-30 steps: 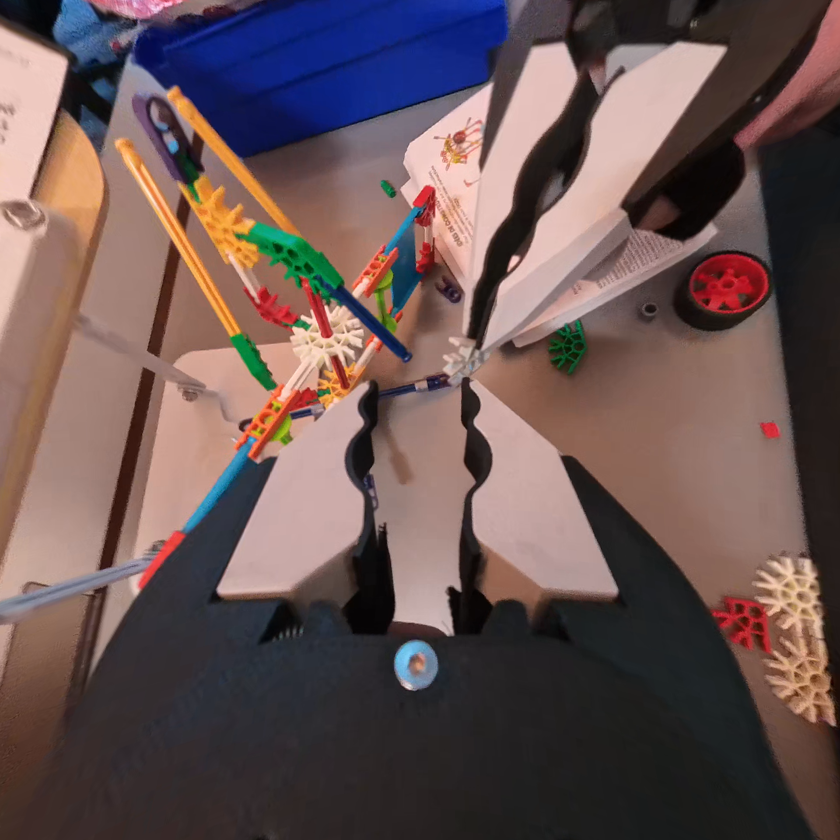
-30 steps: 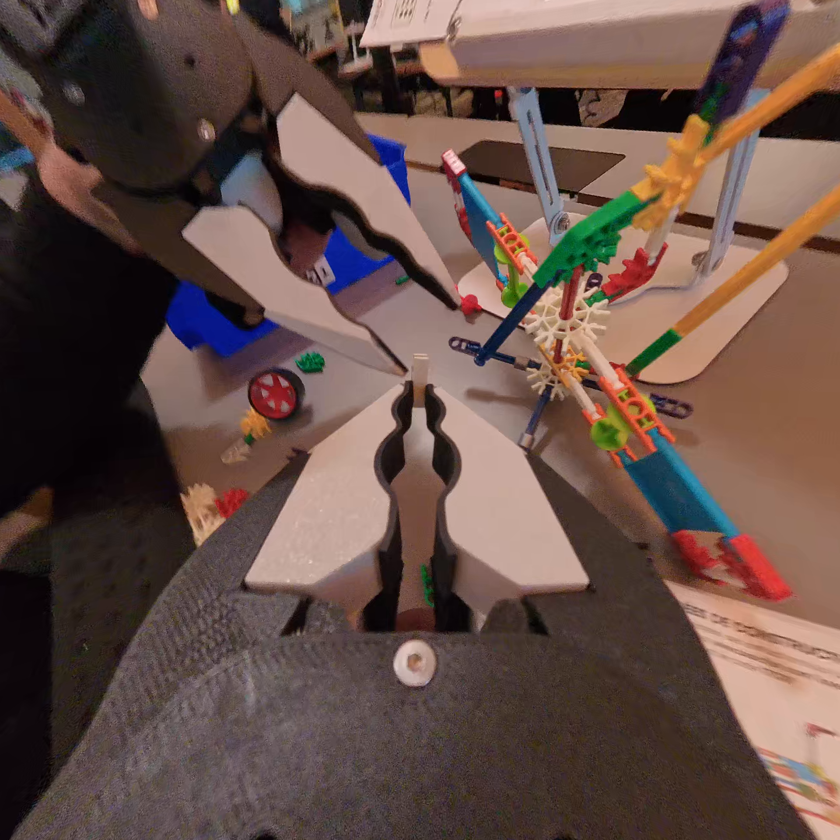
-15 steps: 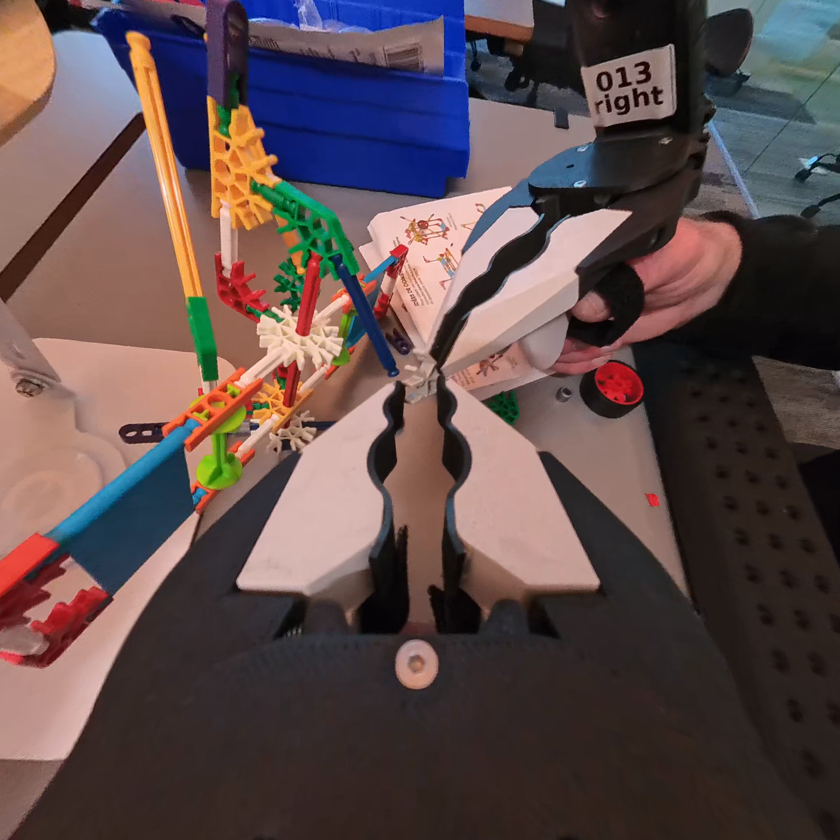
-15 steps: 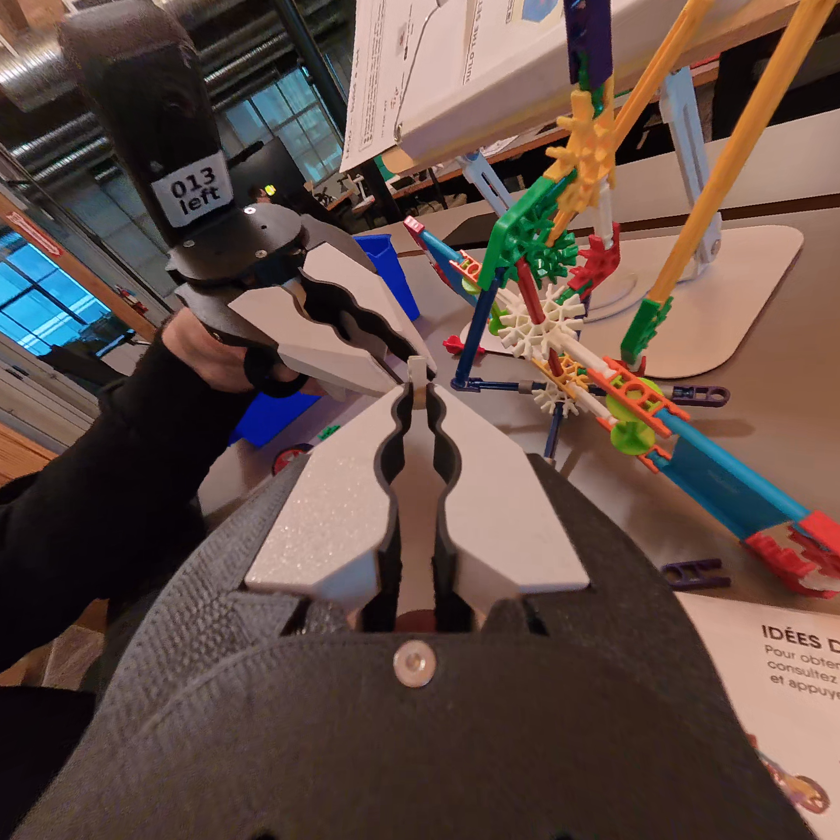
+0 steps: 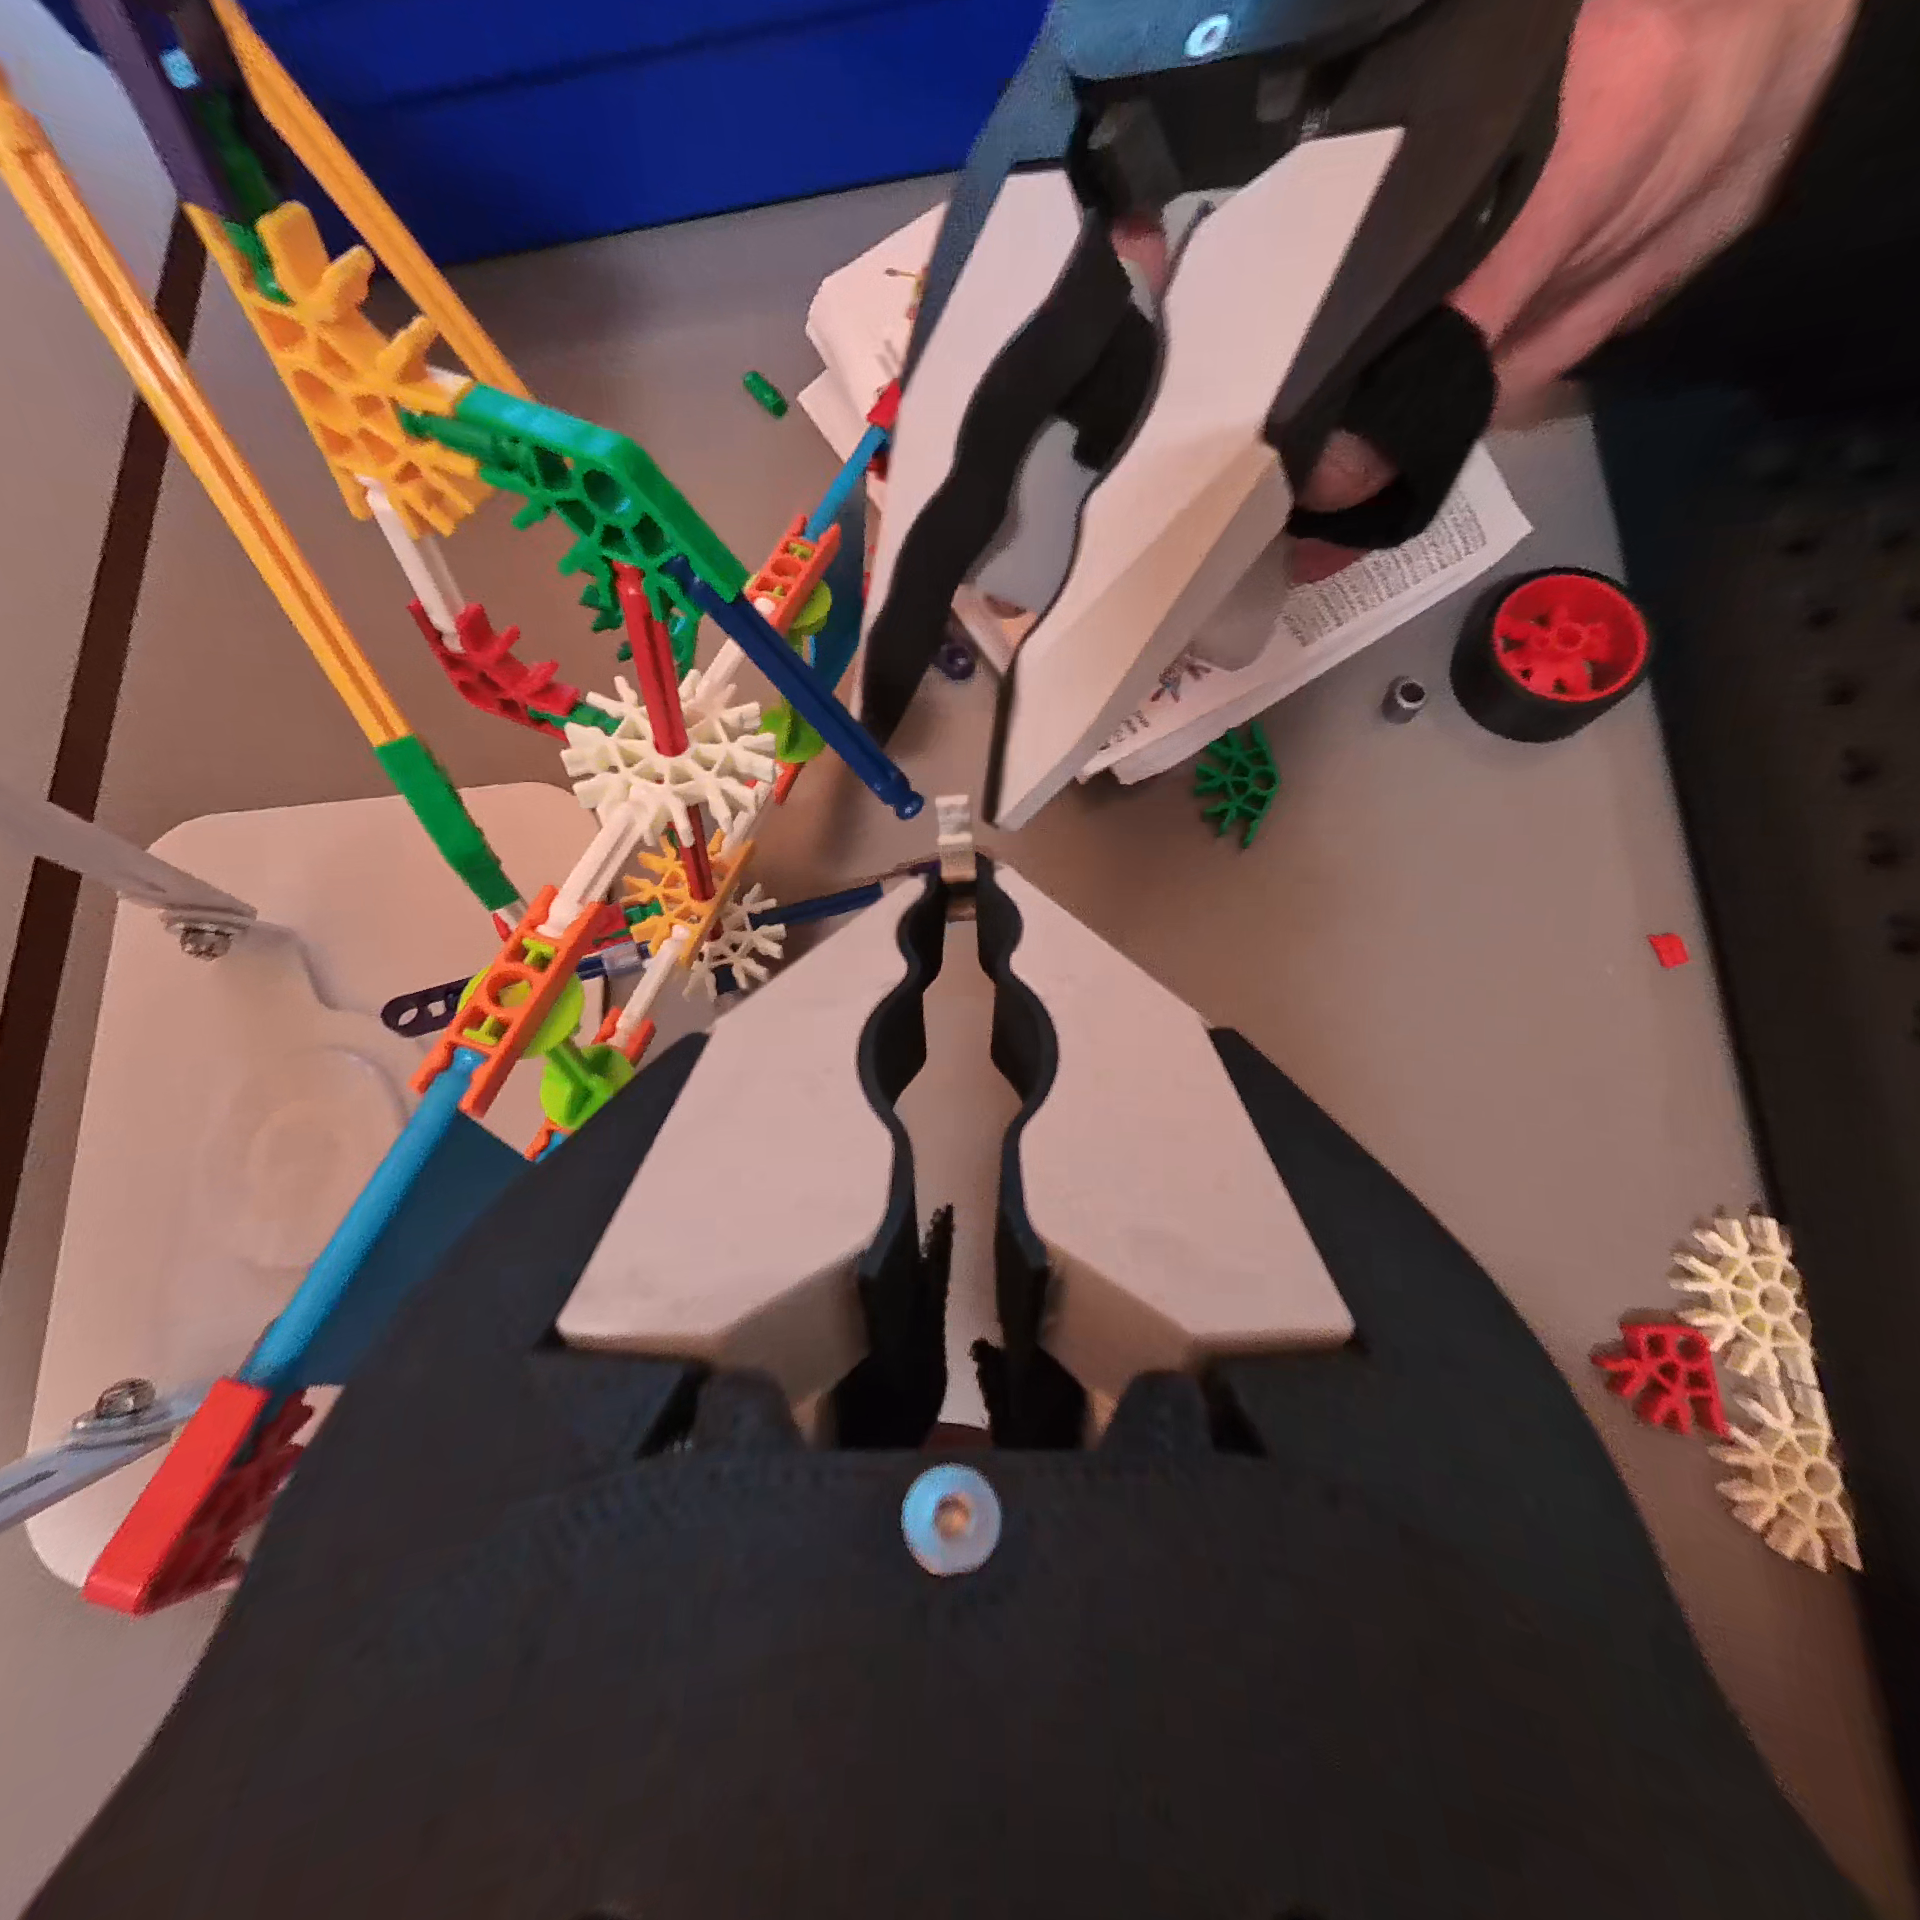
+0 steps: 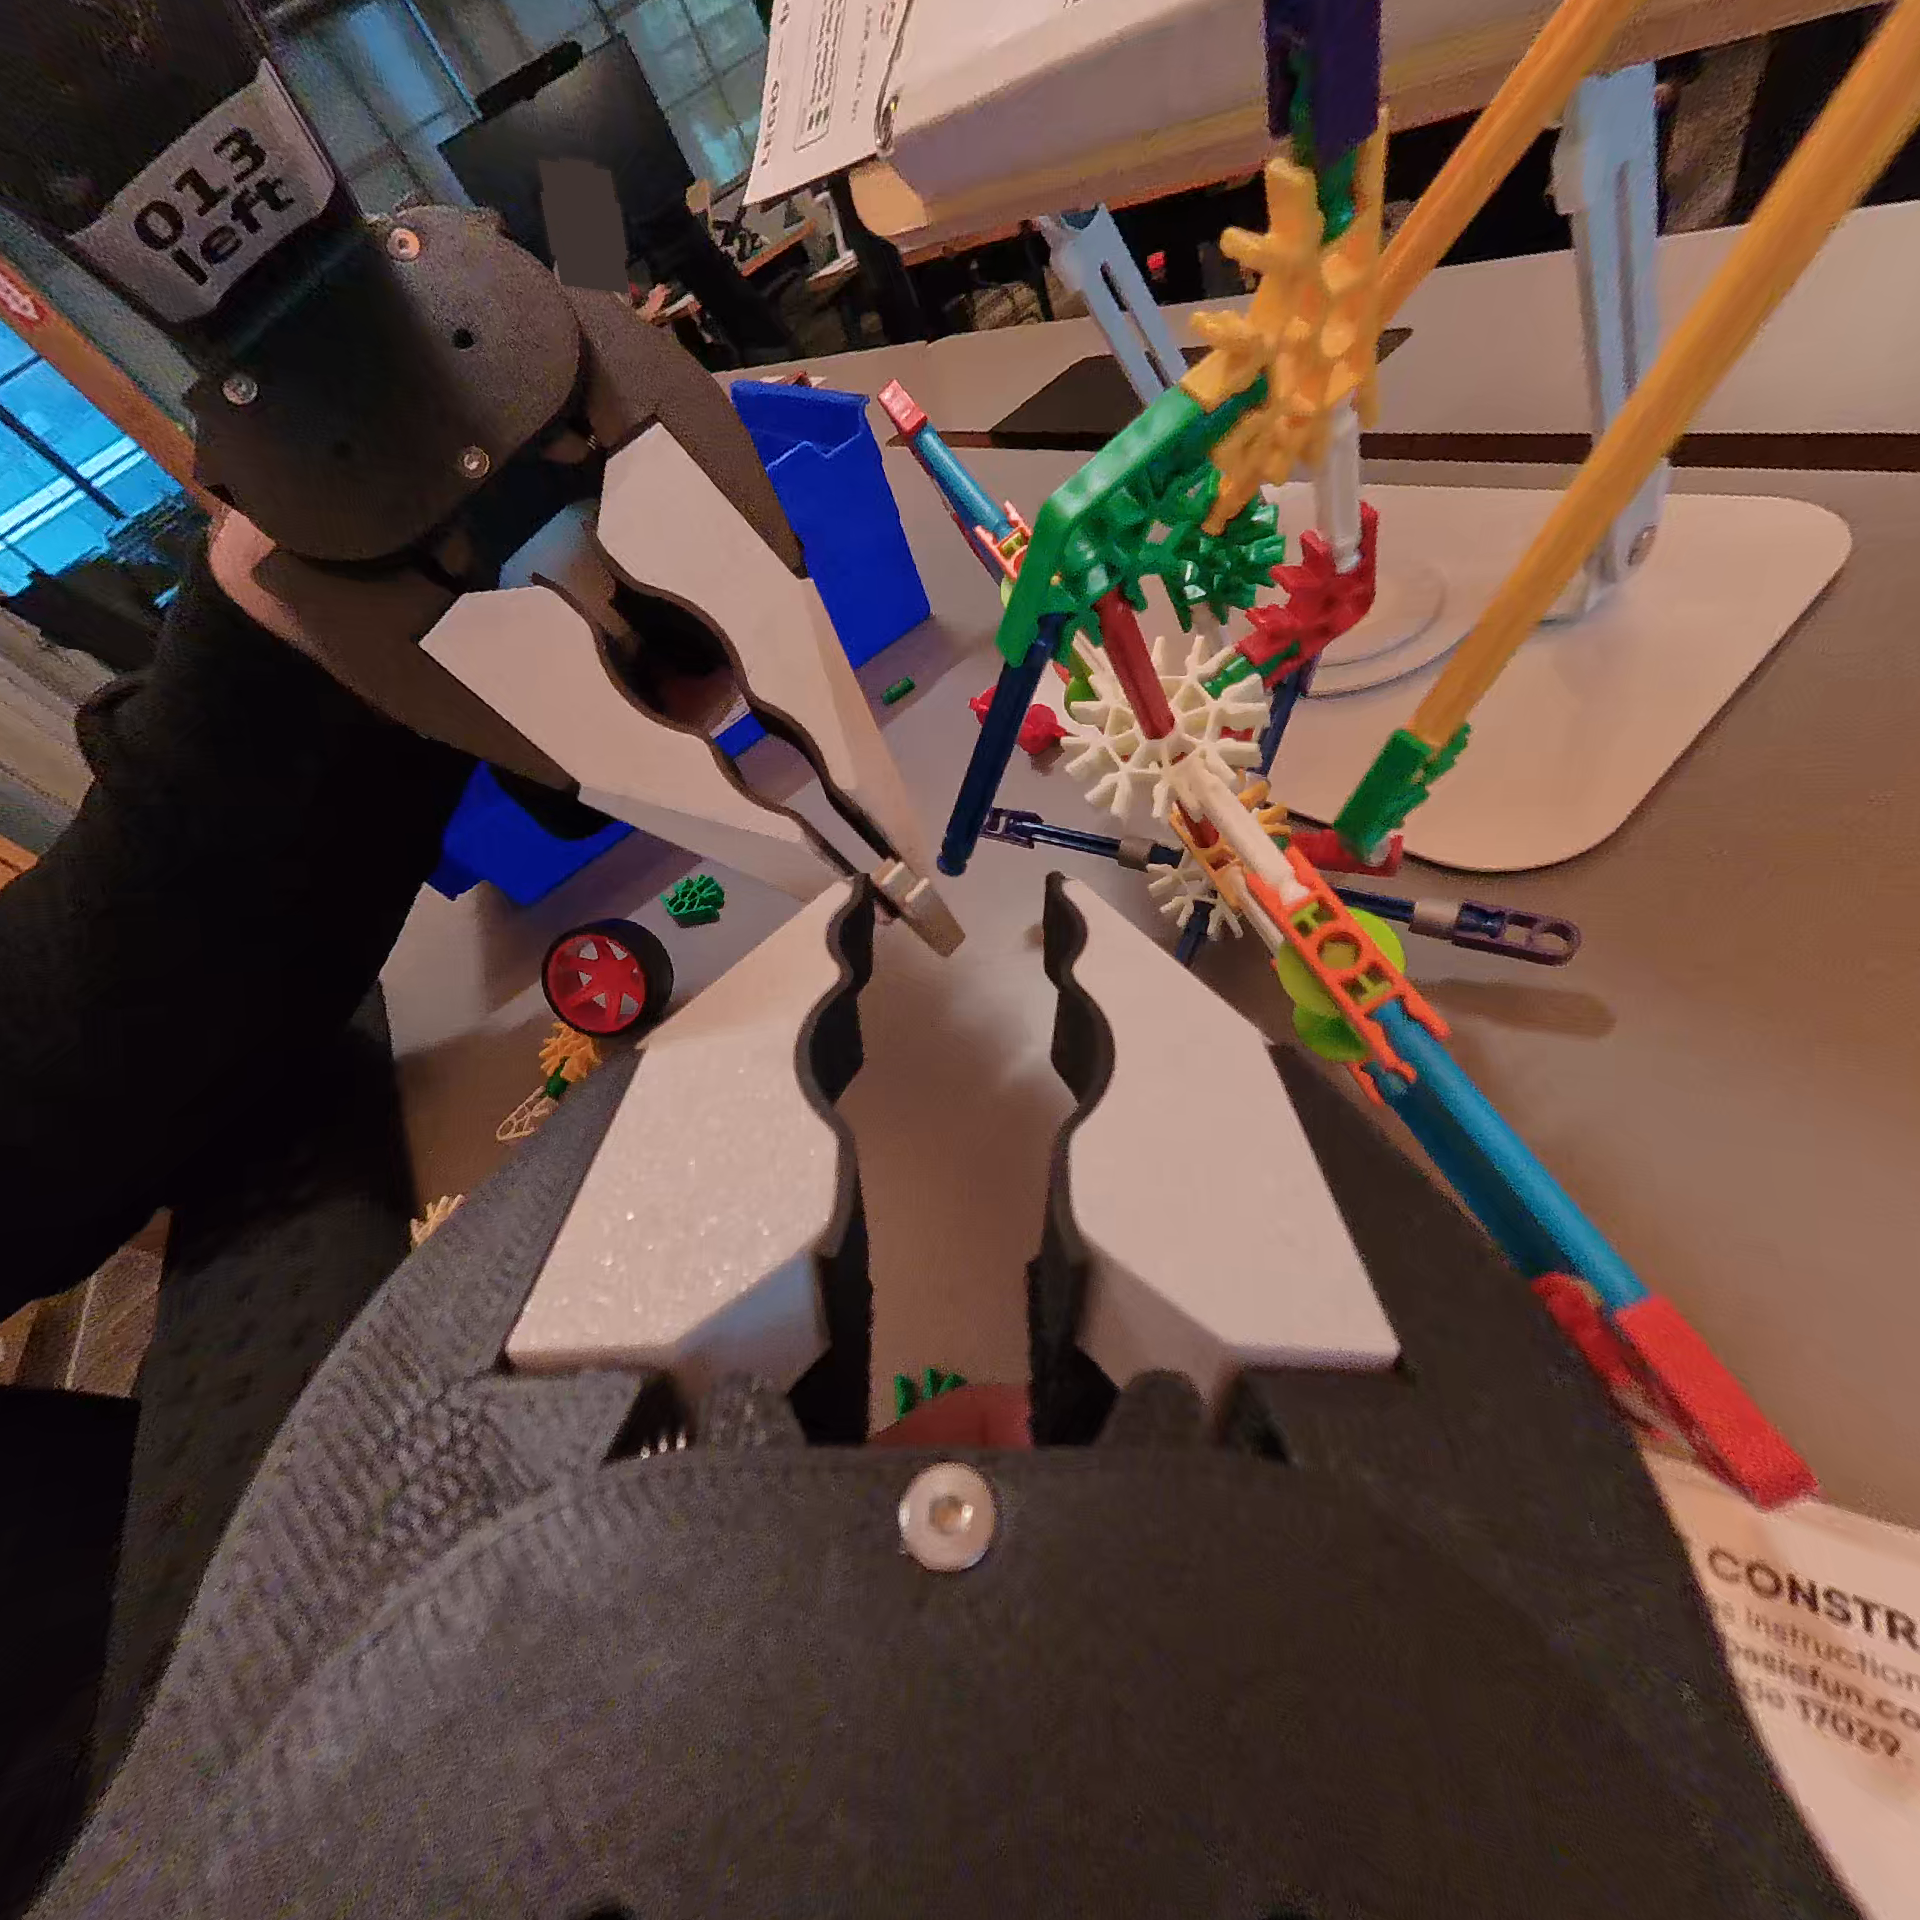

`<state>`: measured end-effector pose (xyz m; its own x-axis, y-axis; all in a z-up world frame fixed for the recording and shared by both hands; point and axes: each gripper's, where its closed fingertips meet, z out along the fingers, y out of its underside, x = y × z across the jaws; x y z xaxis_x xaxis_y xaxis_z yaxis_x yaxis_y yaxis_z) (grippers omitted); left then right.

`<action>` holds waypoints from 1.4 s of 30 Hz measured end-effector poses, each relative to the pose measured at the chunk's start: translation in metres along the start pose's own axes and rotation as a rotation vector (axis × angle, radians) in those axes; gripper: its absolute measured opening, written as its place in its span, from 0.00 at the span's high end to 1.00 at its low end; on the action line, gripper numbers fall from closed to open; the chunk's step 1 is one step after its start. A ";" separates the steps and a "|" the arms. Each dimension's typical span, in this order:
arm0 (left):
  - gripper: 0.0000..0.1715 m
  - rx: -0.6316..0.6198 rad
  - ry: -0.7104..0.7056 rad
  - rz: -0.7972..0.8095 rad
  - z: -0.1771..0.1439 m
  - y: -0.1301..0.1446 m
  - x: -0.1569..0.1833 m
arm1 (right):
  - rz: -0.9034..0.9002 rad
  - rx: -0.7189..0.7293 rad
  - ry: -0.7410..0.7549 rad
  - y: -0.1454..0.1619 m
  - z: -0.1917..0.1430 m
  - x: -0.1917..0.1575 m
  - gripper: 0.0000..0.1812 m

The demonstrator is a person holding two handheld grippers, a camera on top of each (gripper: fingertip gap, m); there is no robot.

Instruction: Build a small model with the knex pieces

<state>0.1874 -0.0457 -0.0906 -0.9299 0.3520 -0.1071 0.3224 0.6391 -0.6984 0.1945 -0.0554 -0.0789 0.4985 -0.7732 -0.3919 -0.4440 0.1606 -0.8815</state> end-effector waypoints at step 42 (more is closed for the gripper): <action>0.98 0.010 0.122 0.037 -0.012 -0.019 -0.002 | -0.132 -0.026 -0.152 -0.005 -0.001 -0.012 0.97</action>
<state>0.1859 -0.0501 -0.0688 -0.8888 0.4559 -0.0463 0.3532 0.6174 -0.7029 0.1903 -0.0472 -0.0692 0.6595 -0.6846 -0.3105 -0.3853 0.0468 -0.9216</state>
